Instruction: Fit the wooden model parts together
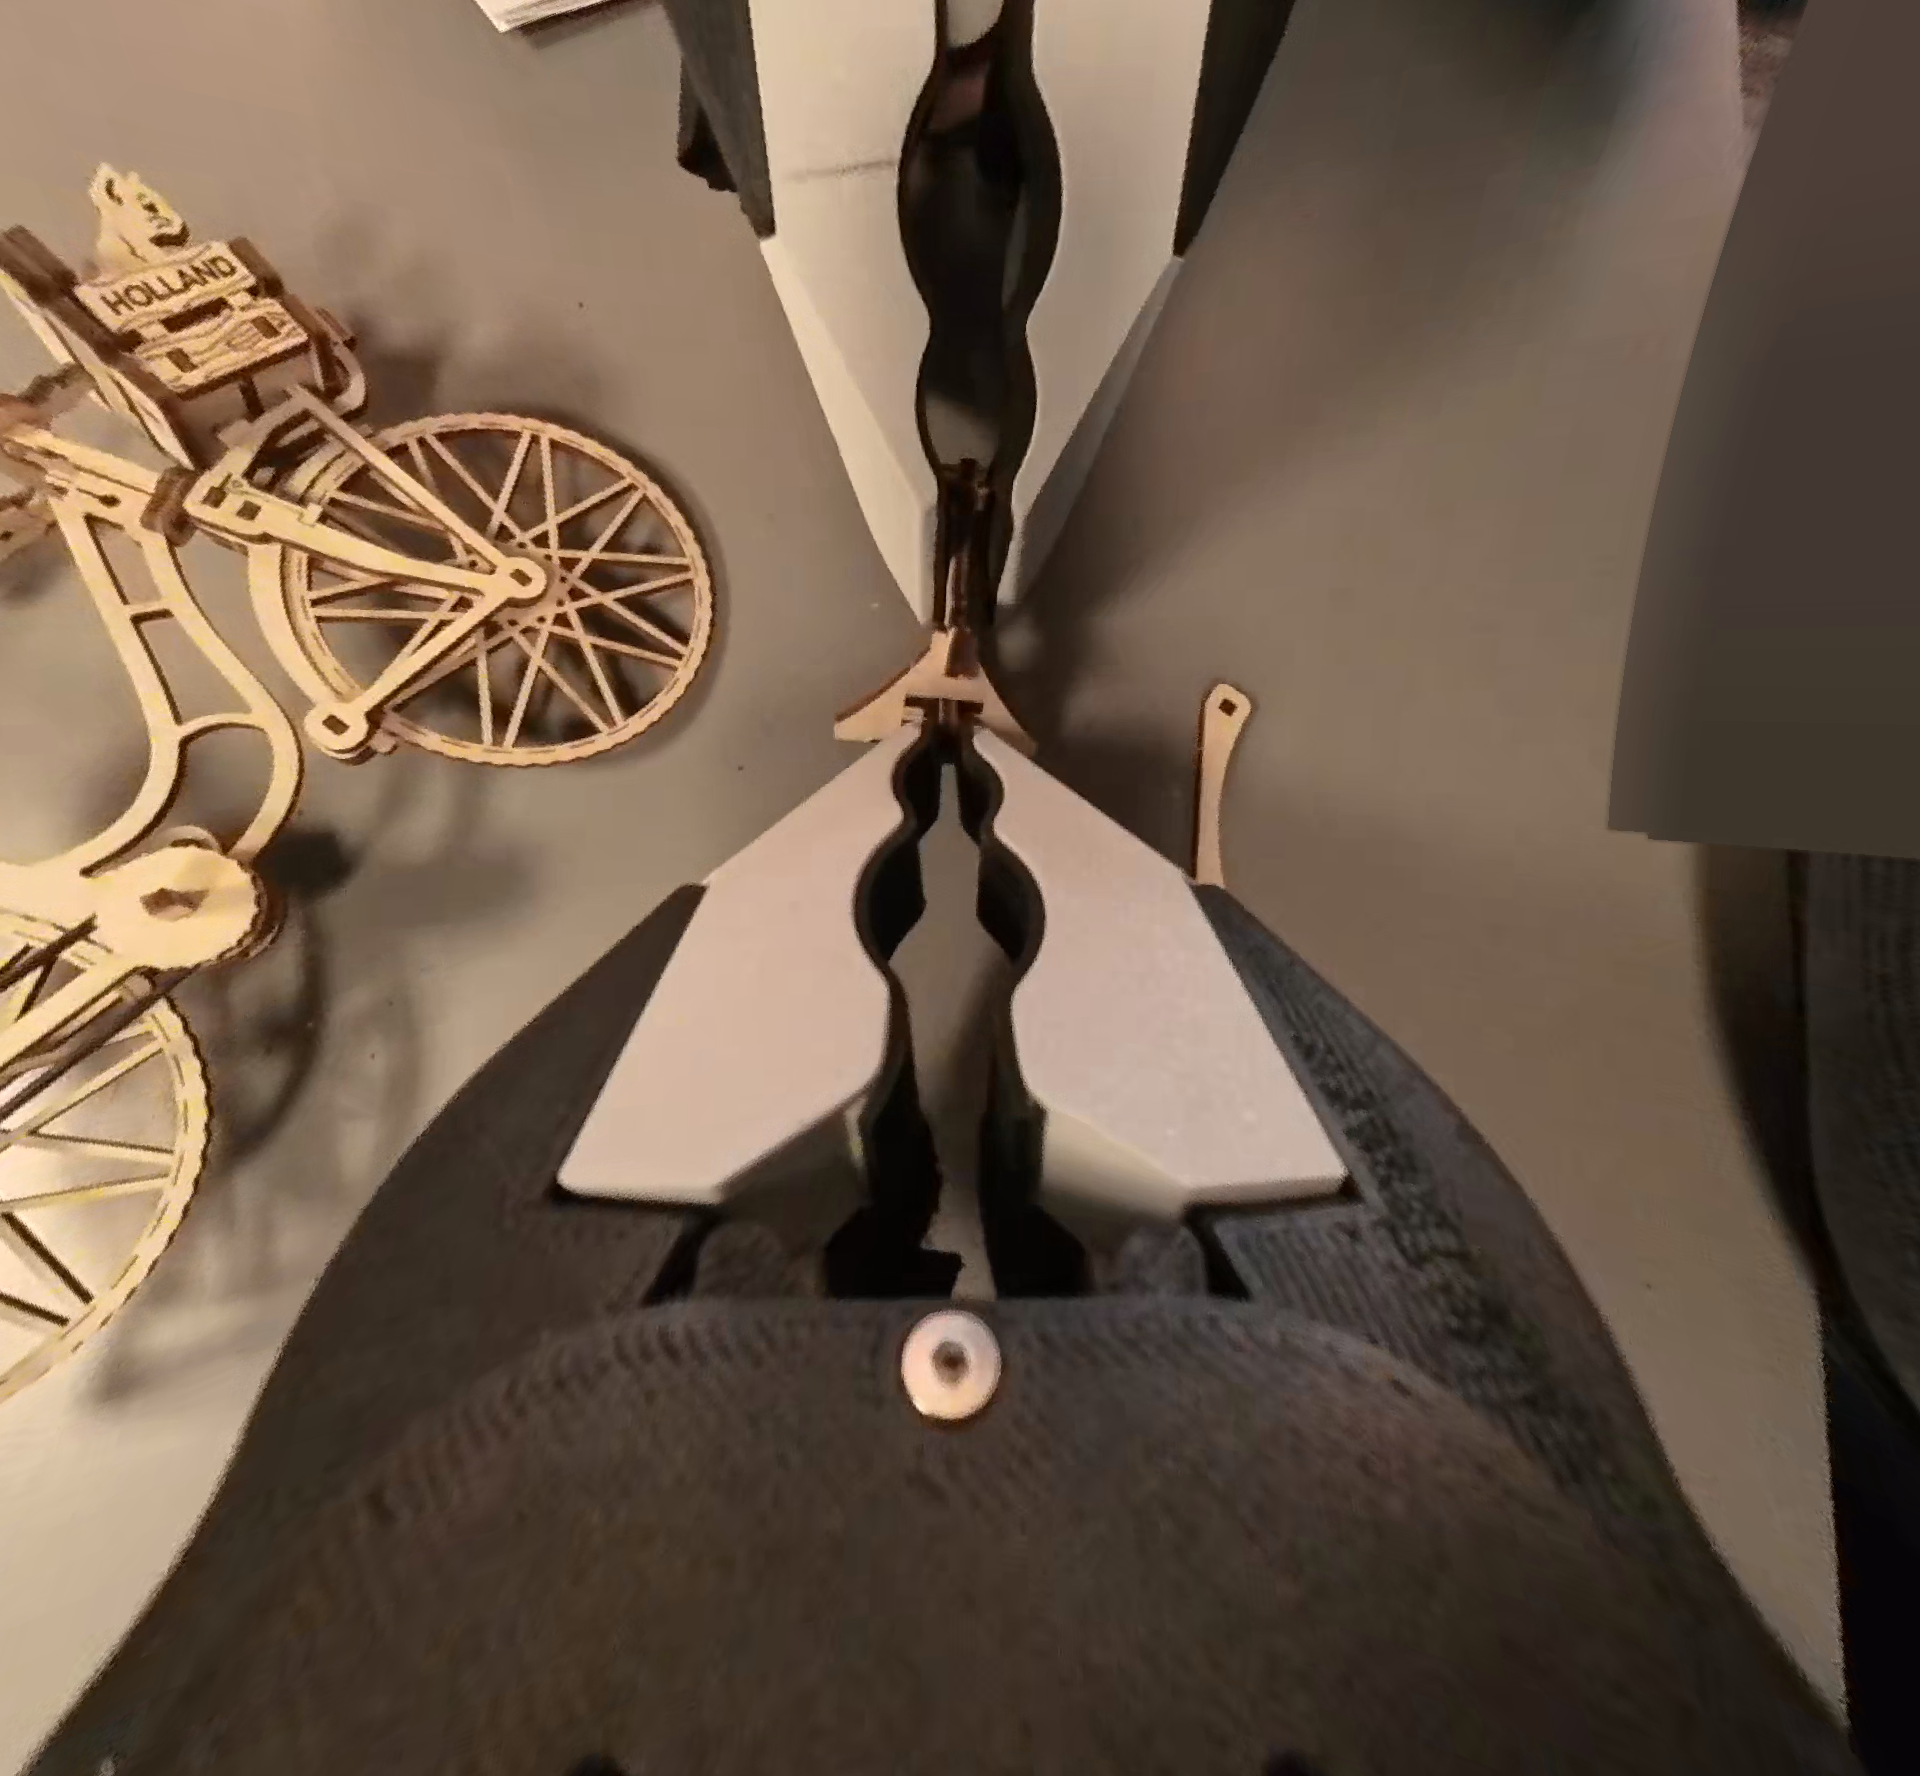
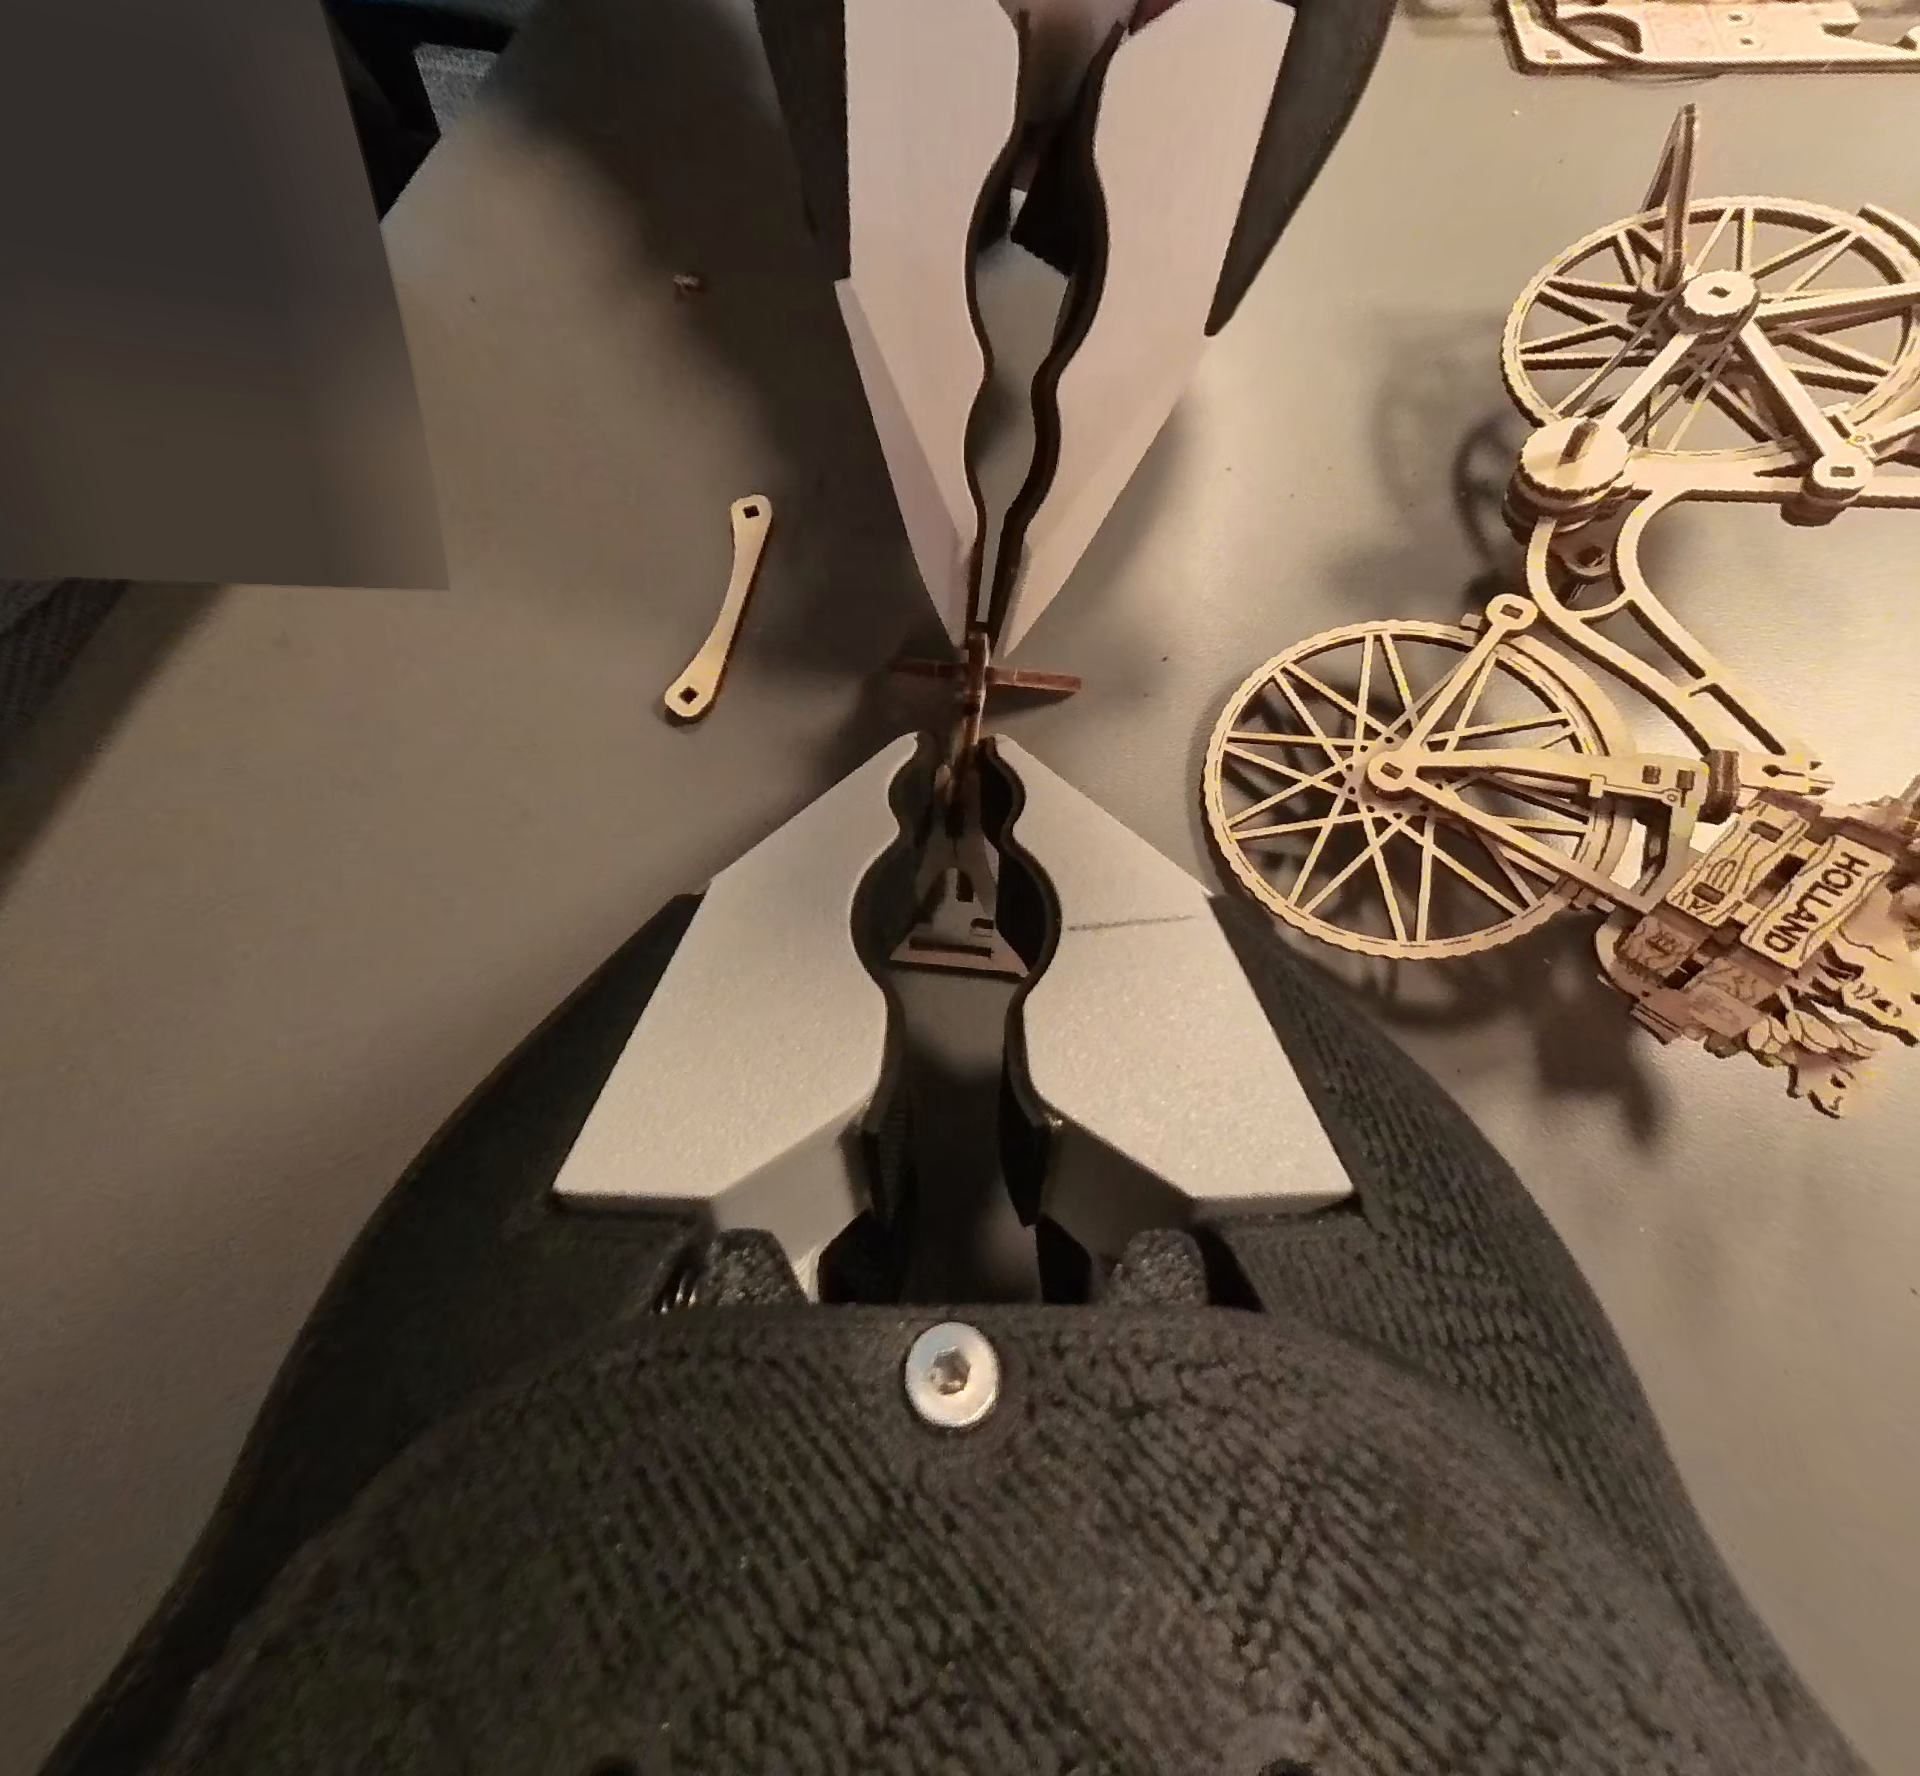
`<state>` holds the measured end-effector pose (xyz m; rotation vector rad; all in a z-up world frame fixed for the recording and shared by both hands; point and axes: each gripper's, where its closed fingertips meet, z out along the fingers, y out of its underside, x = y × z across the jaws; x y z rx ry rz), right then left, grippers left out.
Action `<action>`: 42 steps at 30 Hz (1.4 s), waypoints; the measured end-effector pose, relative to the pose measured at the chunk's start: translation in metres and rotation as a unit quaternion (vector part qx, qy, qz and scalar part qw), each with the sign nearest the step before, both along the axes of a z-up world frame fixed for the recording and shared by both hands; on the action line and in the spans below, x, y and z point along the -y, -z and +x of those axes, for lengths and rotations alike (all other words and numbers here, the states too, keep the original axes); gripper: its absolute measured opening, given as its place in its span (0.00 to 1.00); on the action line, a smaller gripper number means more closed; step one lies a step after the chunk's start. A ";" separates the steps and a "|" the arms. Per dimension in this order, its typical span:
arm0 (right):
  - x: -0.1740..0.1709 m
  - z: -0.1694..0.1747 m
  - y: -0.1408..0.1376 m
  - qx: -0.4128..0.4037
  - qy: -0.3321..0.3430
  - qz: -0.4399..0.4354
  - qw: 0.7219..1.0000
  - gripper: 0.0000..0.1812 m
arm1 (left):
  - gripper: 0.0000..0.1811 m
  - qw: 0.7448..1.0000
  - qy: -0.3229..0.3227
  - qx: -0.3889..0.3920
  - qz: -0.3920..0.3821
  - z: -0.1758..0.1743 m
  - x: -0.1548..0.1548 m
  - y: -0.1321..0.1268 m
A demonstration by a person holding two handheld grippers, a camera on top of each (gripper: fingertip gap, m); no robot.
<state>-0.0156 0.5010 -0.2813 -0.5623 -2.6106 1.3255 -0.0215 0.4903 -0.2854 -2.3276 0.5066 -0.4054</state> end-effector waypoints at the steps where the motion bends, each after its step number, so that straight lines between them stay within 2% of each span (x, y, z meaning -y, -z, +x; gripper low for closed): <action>1: 0.000 0.000 0.000 -0.001 0.001 0.000 1.000 0.04 | 0.01 1.000 0.000 0.000 -0.001 0.000 0.000 0.000; 12: -0.001 -0.001 0.001 -0.002 0.004 0.006 1.000 0.04 | 0.02 1.000 0.001 0.006 0.014 -0.005 0.005 -0.003; 15: -0.001 -0.001 0.001 -0.001 0.004 0.006 1.000 0.04 | 0.10 0.999 -0.020 0.003 0.048 -0.015 0.003 -0.011; 18: 0.000 -0.001 0.001 0.000 0.004 0.006 1.000 0.04 | 0.21 0.997 -0.017 0.020 0.067 -0.011 0.000 -0.014; 24: -0.001 -0.001 0.002 0.001 0.004 0.005 1.000 0.04 | 0.09 0.997 0.016 -0.038 0.070 -0.010 0.005 -0.007; 42: 0.000 -0.001 0.001 0.001 0.004 0.005 1.000 0.04 | 0.01 0.997 0.039 -0.015 0.062 -0.003 0.007 0.002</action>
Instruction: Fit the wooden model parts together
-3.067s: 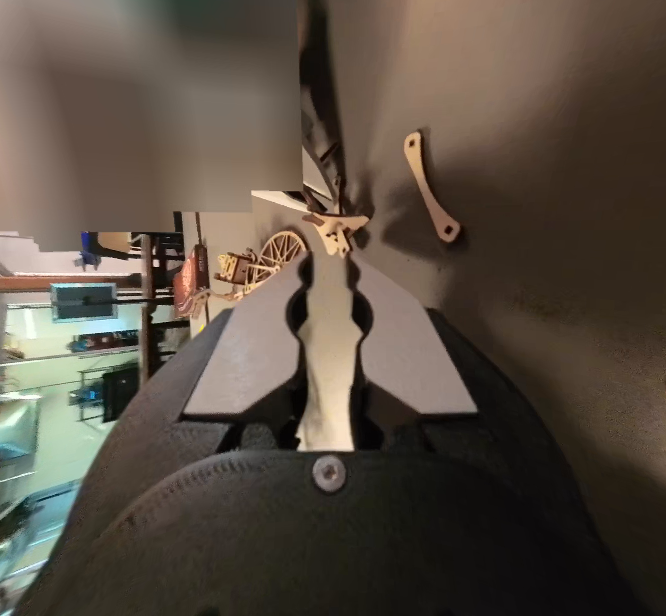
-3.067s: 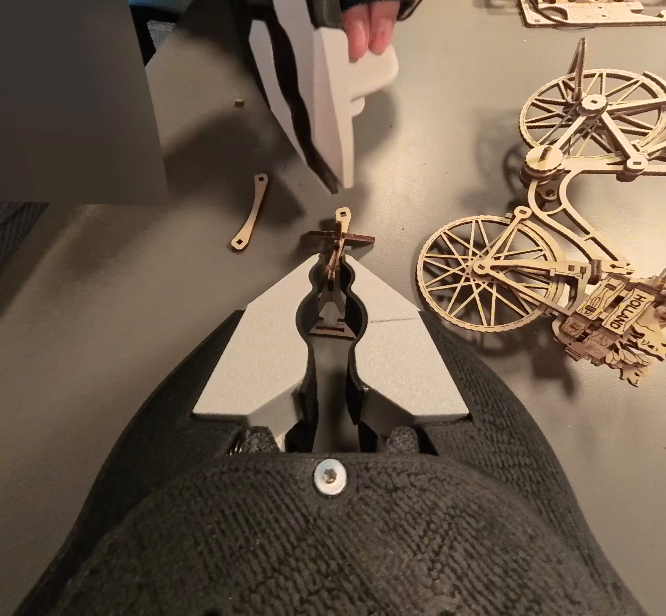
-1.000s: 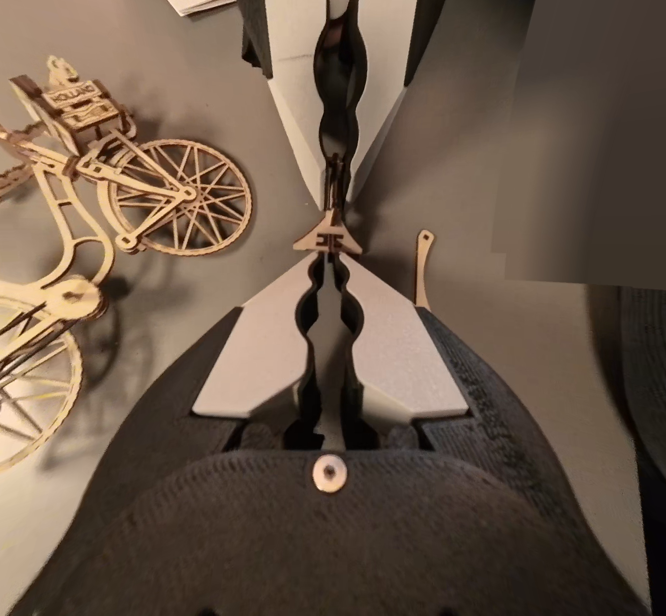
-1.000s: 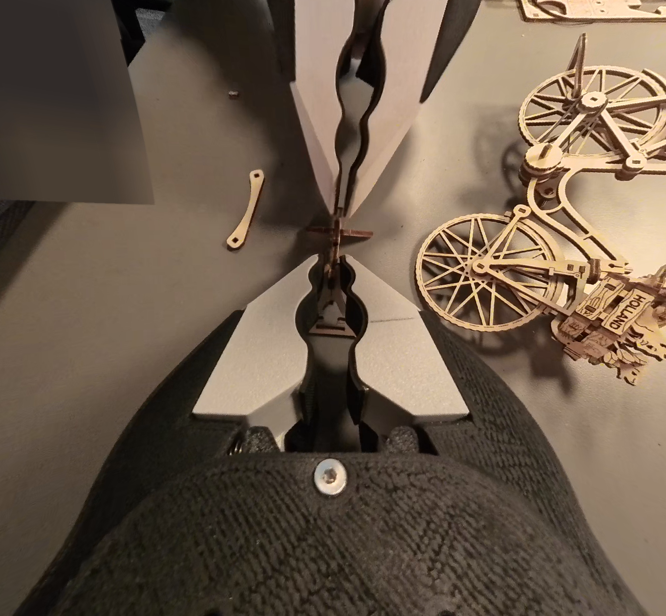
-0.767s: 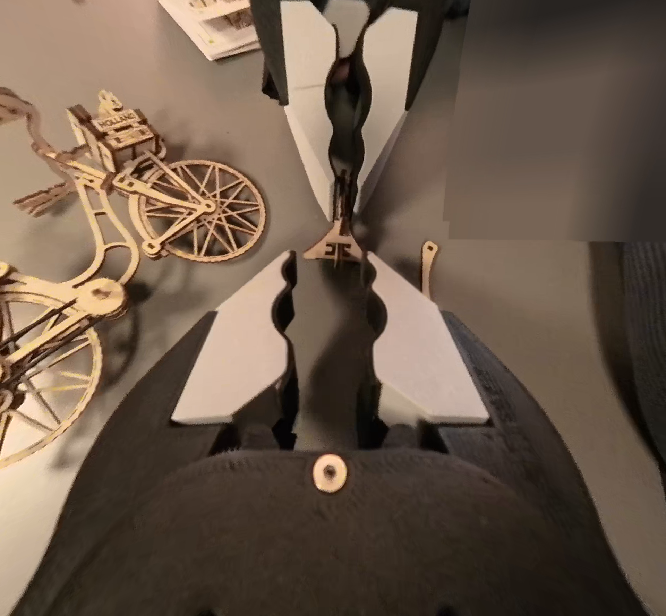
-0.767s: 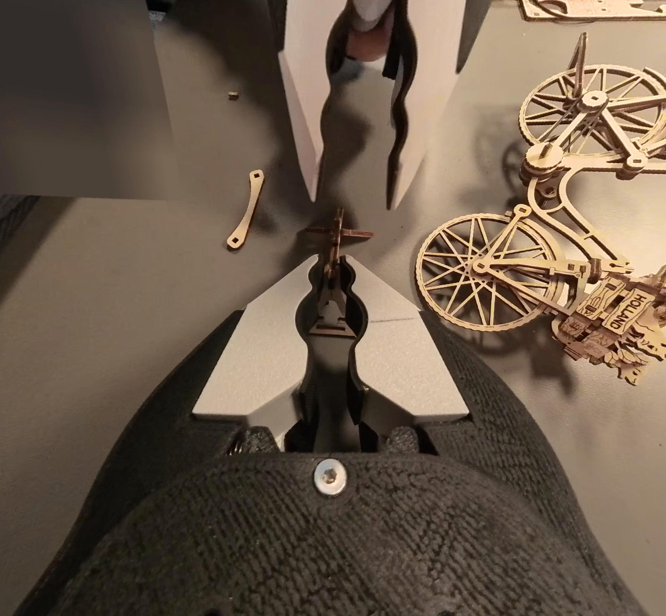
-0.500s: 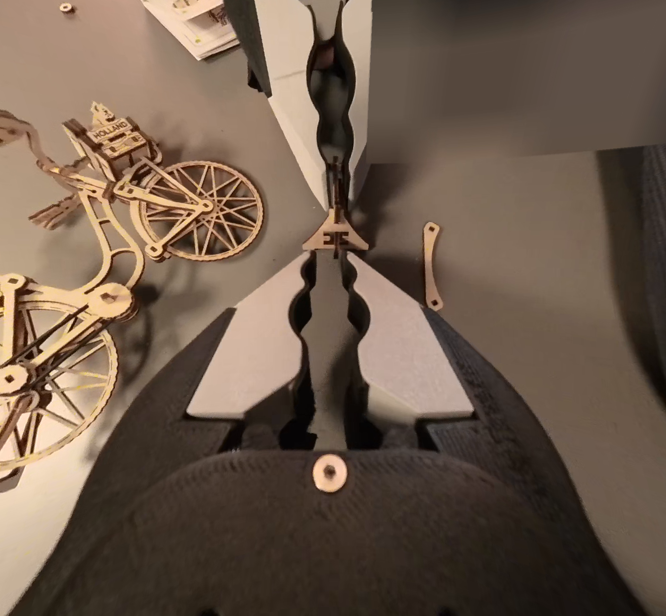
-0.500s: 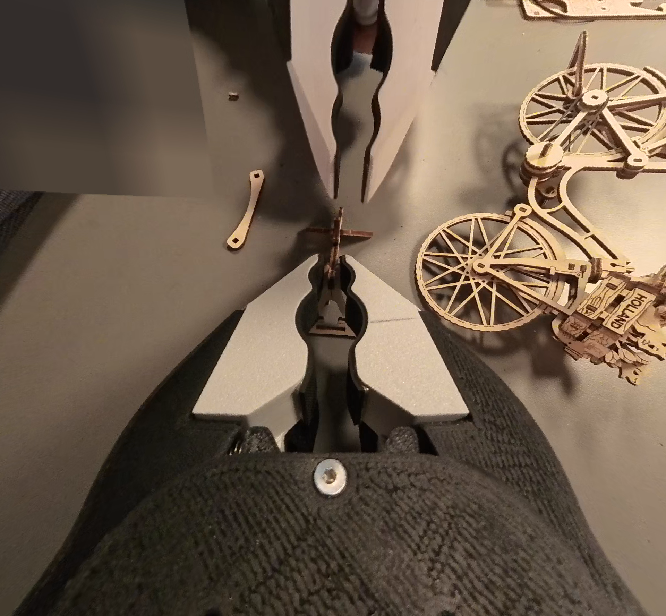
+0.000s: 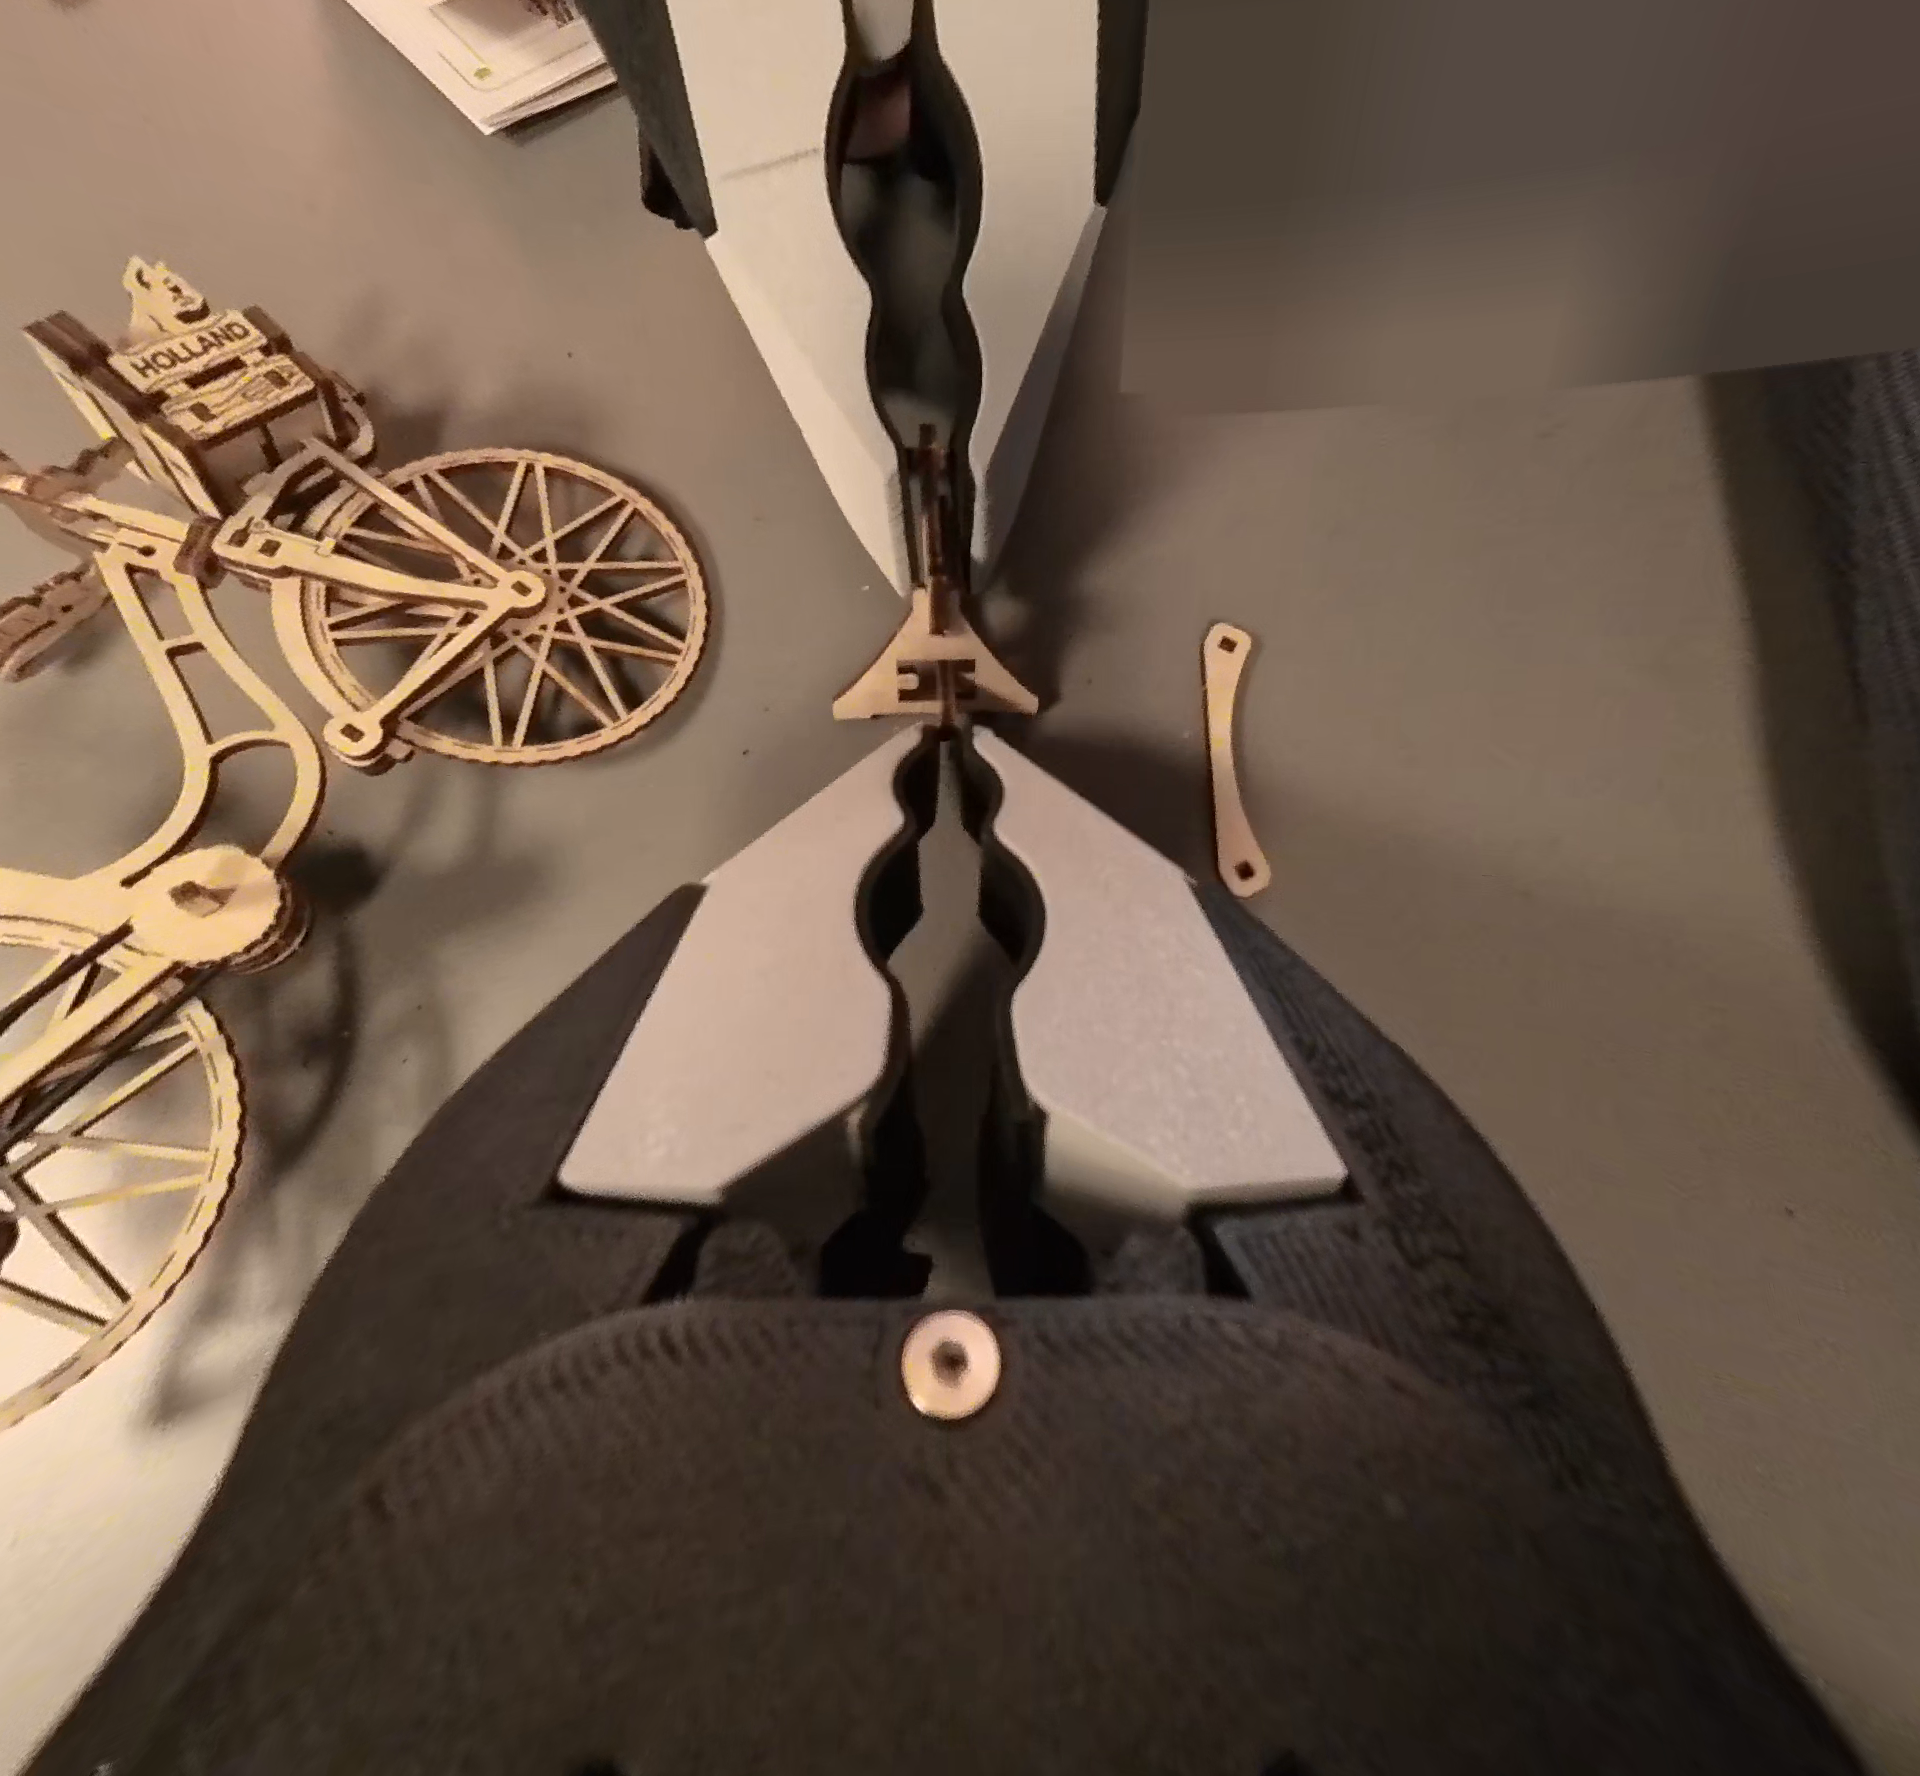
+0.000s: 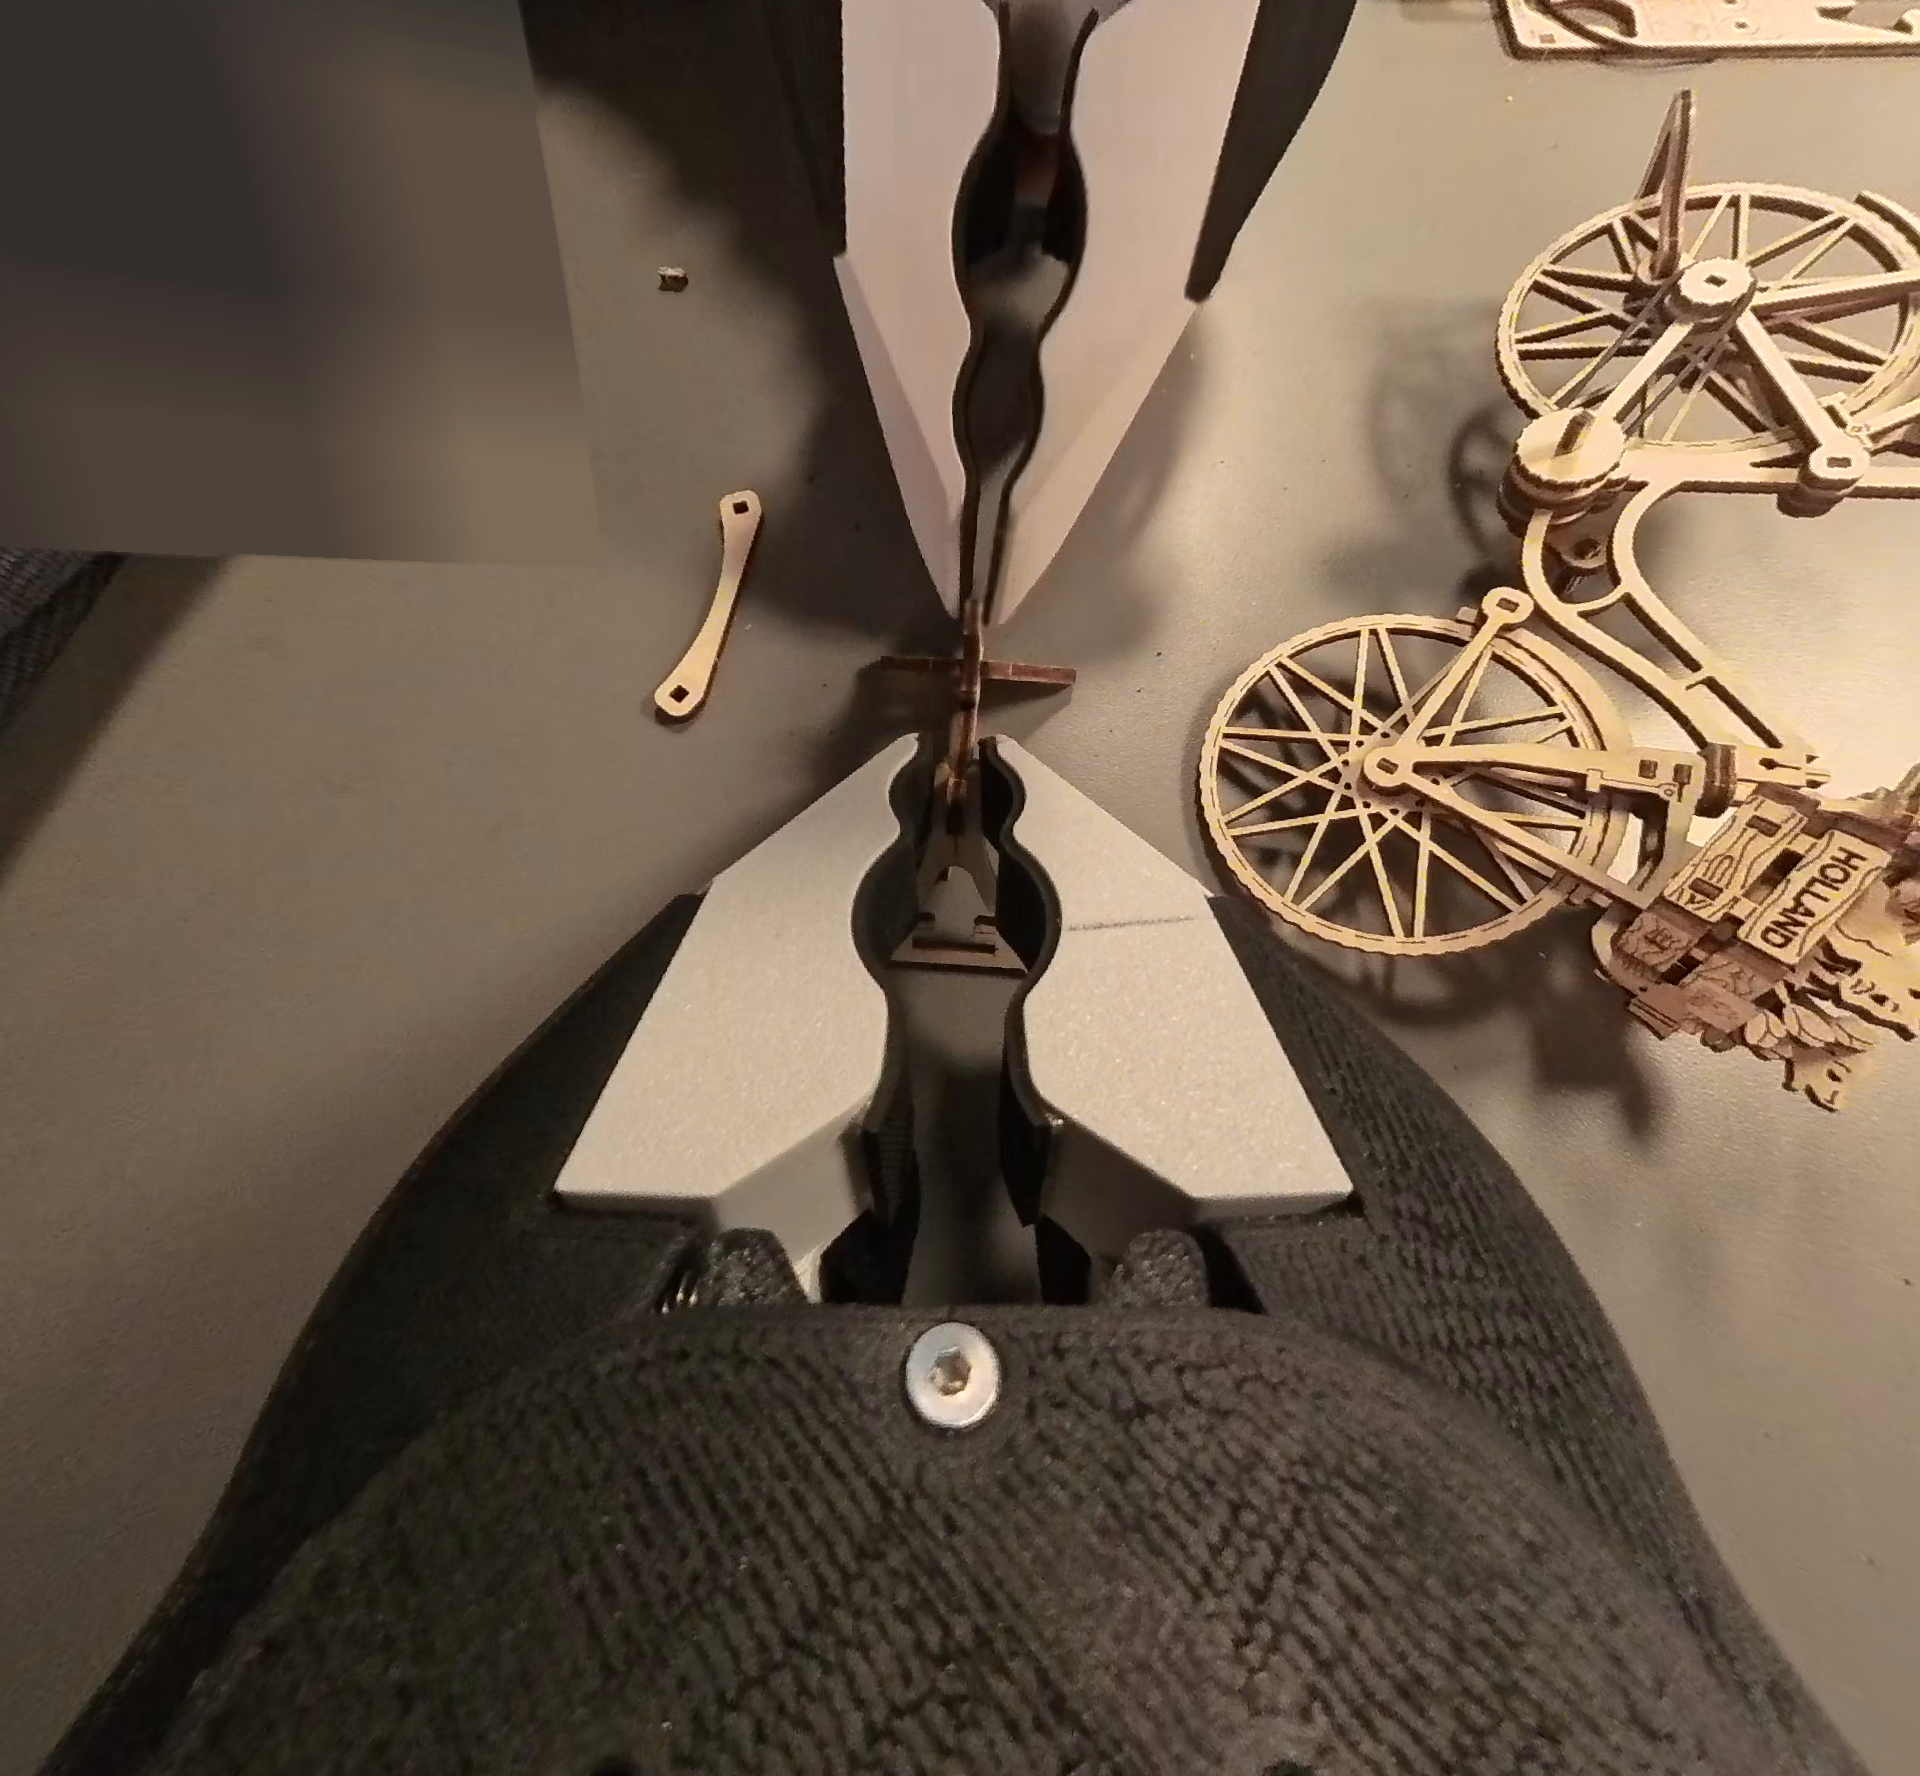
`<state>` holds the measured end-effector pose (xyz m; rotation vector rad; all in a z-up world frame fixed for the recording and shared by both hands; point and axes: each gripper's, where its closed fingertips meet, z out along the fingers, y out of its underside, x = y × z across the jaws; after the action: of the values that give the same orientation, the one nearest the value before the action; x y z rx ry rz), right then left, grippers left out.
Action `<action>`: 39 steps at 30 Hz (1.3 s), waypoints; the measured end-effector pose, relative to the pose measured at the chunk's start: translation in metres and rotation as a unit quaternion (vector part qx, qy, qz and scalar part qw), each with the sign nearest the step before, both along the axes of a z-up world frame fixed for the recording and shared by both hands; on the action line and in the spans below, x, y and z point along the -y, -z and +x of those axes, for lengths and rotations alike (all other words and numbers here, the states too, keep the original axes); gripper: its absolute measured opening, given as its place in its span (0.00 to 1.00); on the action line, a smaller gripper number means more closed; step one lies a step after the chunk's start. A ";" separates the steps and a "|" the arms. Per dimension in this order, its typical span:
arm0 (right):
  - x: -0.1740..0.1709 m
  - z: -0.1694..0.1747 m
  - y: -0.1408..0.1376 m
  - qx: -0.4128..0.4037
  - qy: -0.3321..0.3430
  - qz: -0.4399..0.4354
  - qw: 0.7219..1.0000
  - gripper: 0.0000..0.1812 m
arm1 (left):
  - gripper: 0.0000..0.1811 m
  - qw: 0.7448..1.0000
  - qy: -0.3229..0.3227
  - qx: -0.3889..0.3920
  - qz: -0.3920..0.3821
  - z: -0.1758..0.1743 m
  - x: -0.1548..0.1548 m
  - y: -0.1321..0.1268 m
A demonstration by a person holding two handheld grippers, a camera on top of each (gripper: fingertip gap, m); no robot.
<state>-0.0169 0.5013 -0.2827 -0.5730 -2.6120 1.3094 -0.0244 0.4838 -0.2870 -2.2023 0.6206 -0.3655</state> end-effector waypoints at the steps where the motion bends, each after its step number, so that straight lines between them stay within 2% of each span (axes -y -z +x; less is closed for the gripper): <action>1: 0.000 0.000 0.000 0.000 0.000 0.000 1.000 0.04 | 0.01 1.000 0.002 0.004 0.000 0.001 0.000 0.000; 10: 0.001 0.001 0.001 0.002 -0.004 0.001 1.000 0.04 | 0.01 1.000 -0.003 0.004 -0.002 0.002 -0.002 0.001; 13: 0.002 0.001 0.002 -0.002 -0.005 0.008 1.000 0.11 | 0.01 1.000 -0.005 0.012 -0.005 0.002 -0.003 0.001; 18: 0.004 0.000 0.002 -0.007 -0.007 0.010 1.000 0.04 | 0.01 1.000 -0.003 0.013 -0.002 0.004 -0.005 0.000; 26: 0.006 -0.002 0.006 -0.008 -0.005 0.027 1.000 0.00 | 0.01 1.000 -0.001 0.016 -0.007 0.006 -0.005 0.001; 27: 0.006 -0.002 0.006 -0.008 -0.004 0.028 1.000 0.00 | 0.02 1.000 -0.003 0.018 -0.011 0.005 -0.004 0.001; 31: 0.006 -0.002 0.006 -0.009 -0.004 0.028 1.000 0.00 | 0.32 0.998 -0.056 0.015 0.019 -0.012 -0.012 -0.009; 32: 0.006 -0.002 0.006 -0.009 -0.004 0.028 1.000 0.00 | 0.35 0.998 -0.061 0.014 0.023 -0.011 -0.014 -0.011; 36: 0.005 -0.002 0.006 -0.008 -0.004 0.028 1.000 0.00 | 0.38 0.999 -0.050 -0.007 -0.004 0.002 -0.017 0.001; 38: 0.006 -0.002 0.006 -0.007 -0.004 0.028 1.000 0.00 | 0.38 0.998 -0.054 -0.001 -0.013 0.008 -0.020 0.004; 39: 0.006 -0.002 0.006 -0.007 -0.004 0.027 1.000 0.00 | 0.34 0.998 -0.059 -0.007 -0.013 0.008 -0.021 0.004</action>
<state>-0.0193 0.4958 -0.2892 -0.5445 -2.6321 1.2351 -0.0169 0.5045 -0.2911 -2.2565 0.4930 -0.2994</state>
